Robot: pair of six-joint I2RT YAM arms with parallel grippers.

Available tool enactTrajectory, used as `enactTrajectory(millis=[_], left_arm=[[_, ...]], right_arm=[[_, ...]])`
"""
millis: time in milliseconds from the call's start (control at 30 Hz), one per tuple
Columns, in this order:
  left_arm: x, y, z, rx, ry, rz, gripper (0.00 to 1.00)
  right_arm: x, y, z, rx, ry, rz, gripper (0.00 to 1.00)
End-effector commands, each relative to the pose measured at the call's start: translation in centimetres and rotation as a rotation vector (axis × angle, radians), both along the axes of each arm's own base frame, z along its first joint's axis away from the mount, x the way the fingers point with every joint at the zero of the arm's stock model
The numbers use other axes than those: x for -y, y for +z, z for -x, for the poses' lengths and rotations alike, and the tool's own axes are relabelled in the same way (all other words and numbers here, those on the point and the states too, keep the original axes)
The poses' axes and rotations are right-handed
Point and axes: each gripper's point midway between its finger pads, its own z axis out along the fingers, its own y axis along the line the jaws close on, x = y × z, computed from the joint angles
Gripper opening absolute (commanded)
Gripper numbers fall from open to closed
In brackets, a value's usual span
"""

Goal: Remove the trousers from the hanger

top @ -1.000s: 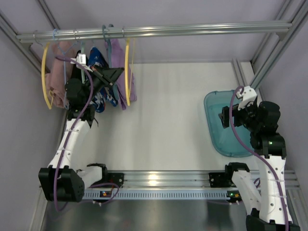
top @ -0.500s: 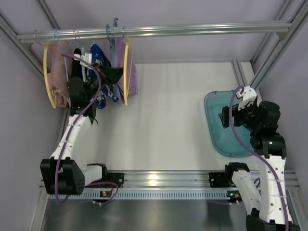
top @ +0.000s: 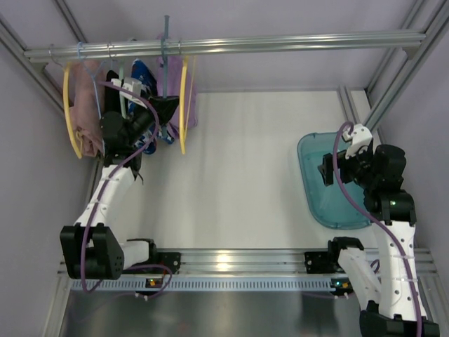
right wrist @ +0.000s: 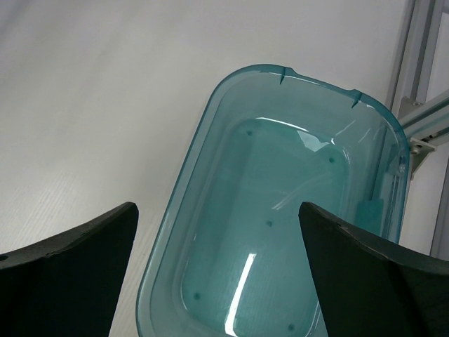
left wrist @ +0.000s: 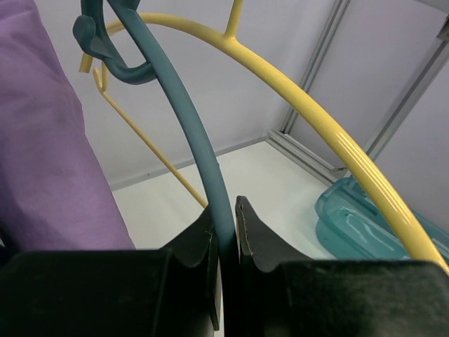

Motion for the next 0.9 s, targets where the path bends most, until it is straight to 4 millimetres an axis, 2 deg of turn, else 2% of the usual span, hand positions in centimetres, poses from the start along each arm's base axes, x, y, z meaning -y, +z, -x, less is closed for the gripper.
enactTrajectory(millis=[0, 167, 333, 467, 567, 667, 733, 767, 833, 867], left_arm=[[0.2, 11.0, 4.5, 0.634, 0.039, -0.164, 0.00], [-0.6, 11.4, 3.9, 0.658, 0.105, -0.154, 0.00], [-1.0, 13.1, 5.0, 0.747, 0.153, -0.173, 0.00], [-0.4, 12.9, 5.3, 0.848, 0.201, -0.271, 0.00], [-0.2, 12.8, 5.2, 0.841, 0.195, -0.265, 0.00], [0.0, 13.2, 6.1, 0.817, 0.176, -0.209, 0.00], [-0.5, 13.8, 6.4, 0.791, 0.198, -0.154, 0.00], [-0.8, 14.5, 7.2, 0.796, 0.206, -0.136, 0.00], [-1.3, 14.5, 7.3, 0.732, 0.224, -0.108, 0.00], [-1.5, 15.2, 8.5, 0.734, 0.229, -0.092, 0.00]], right_arm=[[-0.3, 0.4, -0.1, 0.015, 0.015, 0.003, 0.99], [-0.5, 0.5, -0.2, 0.014, 0.018, -0.008, 0.99], [-0.4, 0.6, -0.4, 0.013, 0.015, -0.010, 0.99], [-0.5, 0.6, -0.5, 0.006, 0.019, -0.009, 0.99], [-0.5, 0.8, -0.7, 0.005, 0.021, -0.009, 0.99], [-0.4, 1.2, -0.8, 0.009, 0.018, -0.003, 0.99], [-0.4, 1.4, -0.8, 0.012, 0.017, 0.001, 1.00], [-0.3, 1.4, -0.8, 0.014, 0.016, 0.003, 0.99], [-0.3, 1.6, -0.8, 0.015, 0.018, 0.005, 0.99], [-0.3, 1.7, -0.8, 0.015, 0.020, 0.007, 0.99]])
